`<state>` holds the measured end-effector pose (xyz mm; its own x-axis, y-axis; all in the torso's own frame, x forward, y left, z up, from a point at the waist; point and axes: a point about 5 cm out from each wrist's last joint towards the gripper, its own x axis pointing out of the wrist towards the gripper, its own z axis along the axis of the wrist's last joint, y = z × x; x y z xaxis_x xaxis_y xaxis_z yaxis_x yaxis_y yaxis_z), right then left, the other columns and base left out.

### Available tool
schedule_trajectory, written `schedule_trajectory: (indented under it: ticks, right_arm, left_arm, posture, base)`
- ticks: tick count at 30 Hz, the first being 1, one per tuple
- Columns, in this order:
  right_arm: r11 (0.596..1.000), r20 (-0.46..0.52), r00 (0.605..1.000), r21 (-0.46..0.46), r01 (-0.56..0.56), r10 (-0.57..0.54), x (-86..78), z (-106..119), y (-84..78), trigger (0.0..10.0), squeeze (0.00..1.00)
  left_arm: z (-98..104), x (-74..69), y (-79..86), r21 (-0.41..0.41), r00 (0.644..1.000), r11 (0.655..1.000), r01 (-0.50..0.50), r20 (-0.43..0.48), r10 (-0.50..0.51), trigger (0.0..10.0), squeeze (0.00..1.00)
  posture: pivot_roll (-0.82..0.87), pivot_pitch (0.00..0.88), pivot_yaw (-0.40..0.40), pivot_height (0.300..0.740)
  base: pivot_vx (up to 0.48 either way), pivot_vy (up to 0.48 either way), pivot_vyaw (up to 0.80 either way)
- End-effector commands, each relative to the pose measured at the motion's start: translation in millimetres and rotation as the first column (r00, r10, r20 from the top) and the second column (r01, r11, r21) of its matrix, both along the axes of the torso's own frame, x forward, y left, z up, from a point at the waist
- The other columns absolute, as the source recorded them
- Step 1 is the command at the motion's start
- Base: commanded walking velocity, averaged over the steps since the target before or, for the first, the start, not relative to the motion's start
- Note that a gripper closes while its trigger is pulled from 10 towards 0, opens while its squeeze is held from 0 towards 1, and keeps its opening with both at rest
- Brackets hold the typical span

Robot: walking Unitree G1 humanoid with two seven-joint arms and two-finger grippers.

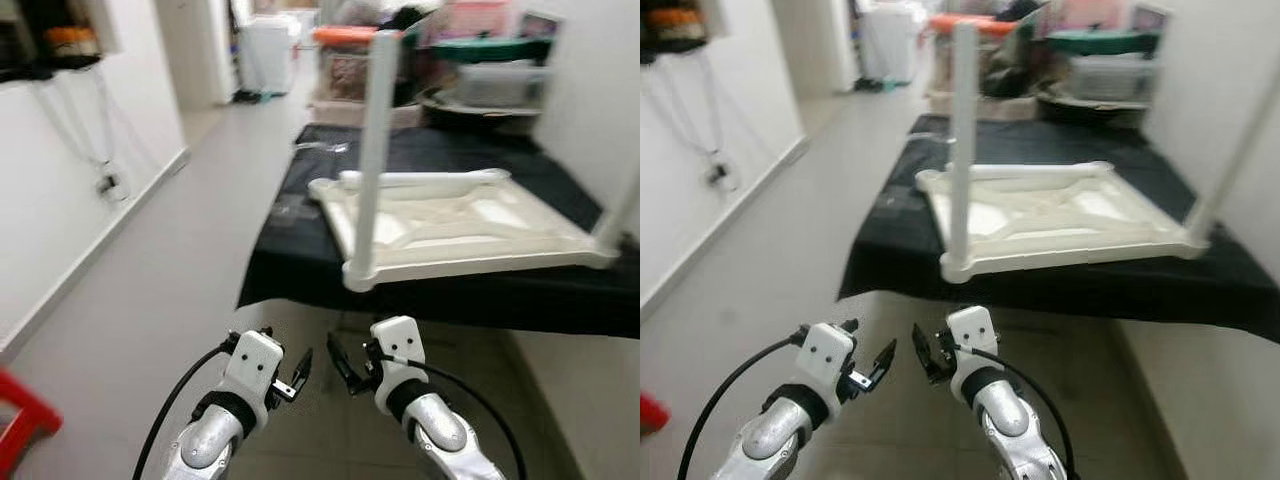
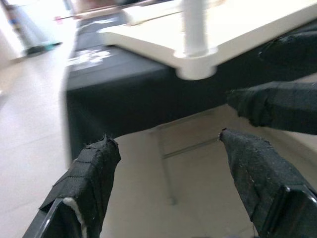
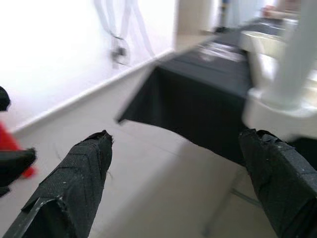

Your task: Building children table

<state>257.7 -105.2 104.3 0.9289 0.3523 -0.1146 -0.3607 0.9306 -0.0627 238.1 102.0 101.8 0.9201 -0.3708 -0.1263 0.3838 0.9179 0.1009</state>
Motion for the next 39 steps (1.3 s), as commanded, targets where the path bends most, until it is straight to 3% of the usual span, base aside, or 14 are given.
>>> schedule_trajectory:
  ticks: [1, 11, 25, 32, 37, 38, 39]
  right_arm:
    - [1.0, -0.011, 1.0, -0.015, 0.009, -0.009, 0.1, -1.4, -3.9, 10.0, 0.0]
    - [1.0, -0.023, 1.0, 0.004, -0.006, 0.006, -0.3, -1.5, -2.8, 10.0, 0.0]
    - [0.999, -0.05, 0.998, 0.046, 0.028, -0.026, 0.6, -4.2, -7.6, 10.0, 0.0]
    - [0.998, -0.054, 0.998, 0.063, 0.02, -0.017, 0.1, -4.5, -6.5, 10.0, 0.0]
    - [0.994, -0.051, 0.998, 0.105, -0.016, 0.021, -0.6, -2.1, -3.9, 10.0, 0.0]
    - [0.985, -0.046, 0.993, 0.141, -0.101, 0.109, -2.7, 0.9, 0.7, 10.0, 0.0]
    - [0.985, -0.046, 0.993, 0.141, -0.101, 0.109, -2.7, 0.9, 0.7, 10.0, 0.0]
  left_arm:
    - [2.5, 0.0, -1.4, 0.006, 1.0, 1.0, 0.009, 0.013, -0.009, 10.0, 0.0]
    - [3.9, -1.0, -1.2, 0.009, 1.0, 1.0, 0.009, 0.023, -0.01, 10.0, 0.0]
    - [3.3, -1.3, 1.4, 0.021, 1.0, 1.0, -0.006, 0.026, 0.006, 10.0, 0.0]
    - [0.0, -1.9, 2.6, 0.006, 1.0, 1.0, -0.009, 0.004, 0.009, 10.0, 0.0]
    - [-0.9, -2.0, 3.0, 0.003, 1.0, 1.0, -0.01, -0.001, 0.01, 10.0, 0.0]
    - [-1.1, -2.1, 2.9, 0.001, 1.0, 1.0, -0.01, -0.002, 0.01, 10.0, 0.0]
    - [-1.1, -2.1, 2.9, 0.001, 1.0, 1.0, -0.01, -0.002, 0.01, 10.0, 0.0]
  posture:
    - [0.06, 0.0, -0.011, 0.74]
    - [0.06, 0.0, -0.011, 0.74]
    - [0.06, 0.0, -0.009, 0.74]
    - [0.06, 0.0, -0.006, 0.74]
    - [0.06, 0.0, -0.004, 0.74]
    - [0.06, 0.0, -0.006, 0.74]
    - [0.06, 0.0, -0.006, 0.74]
  base:
    - [0.0, 0.0, 0.8]
    - [0.0, 0.0, 0.16]
    - [0.319, 0.0, 0.0]
    - [0.0, 0.0, 0.0]
    - [0.0, 0.0, 0.0]
    - [0.0, 0.0, 0.0]
    - [0.0, 0.0, 0.0]
